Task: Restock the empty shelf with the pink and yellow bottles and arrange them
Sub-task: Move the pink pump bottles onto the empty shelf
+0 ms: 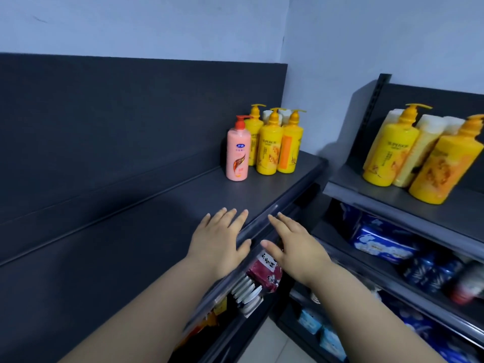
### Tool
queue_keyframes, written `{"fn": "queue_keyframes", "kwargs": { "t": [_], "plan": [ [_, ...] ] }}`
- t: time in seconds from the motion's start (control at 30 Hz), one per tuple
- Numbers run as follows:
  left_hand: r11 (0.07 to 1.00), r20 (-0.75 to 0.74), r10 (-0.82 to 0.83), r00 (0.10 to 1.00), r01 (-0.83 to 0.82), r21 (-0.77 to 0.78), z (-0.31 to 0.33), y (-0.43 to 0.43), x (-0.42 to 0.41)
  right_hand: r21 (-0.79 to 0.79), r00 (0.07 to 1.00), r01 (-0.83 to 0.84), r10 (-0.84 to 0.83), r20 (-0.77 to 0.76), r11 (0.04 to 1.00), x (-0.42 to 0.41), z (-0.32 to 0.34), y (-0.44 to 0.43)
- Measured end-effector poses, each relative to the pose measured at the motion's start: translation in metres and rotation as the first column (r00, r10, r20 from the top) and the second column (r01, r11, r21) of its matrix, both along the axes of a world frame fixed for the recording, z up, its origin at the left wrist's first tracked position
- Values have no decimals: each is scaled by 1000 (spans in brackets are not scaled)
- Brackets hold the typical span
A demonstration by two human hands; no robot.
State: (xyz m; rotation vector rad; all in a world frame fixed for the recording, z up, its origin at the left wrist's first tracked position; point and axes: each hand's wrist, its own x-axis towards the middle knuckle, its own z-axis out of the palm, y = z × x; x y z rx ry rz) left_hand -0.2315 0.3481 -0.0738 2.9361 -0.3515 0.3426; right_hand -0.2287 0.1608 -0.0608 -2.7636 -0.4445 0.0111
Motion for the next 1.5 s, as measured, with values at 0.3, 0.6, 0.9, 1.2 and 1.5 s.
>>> {"fn": "queue_keyframes", "kwargs": {
  "t": [0.3,0.6,0.9,1.2,1.5],
  "plan": [
    [999,14,7,1000,-6,-45,-9,-9,108,-33,999,-10,12,40,999,99,8,-9],
    [967,2,111,994,-107,-233,-2,2,222,-50,999,-22,25,45,998,205,14,-10],
    [900,-7,244,970,-229,-372,18,9,281,75,982,-170,163,92,983,274,32,2],
    [744,-171,426,888,-452,-493,22,6,328,207,939,-338,314,139,918,369,51,29],
    [647,-263,503,824,-560,-518,28,-1,369,337,906,-417,413,88,844,436,37,69]
  ]
}}
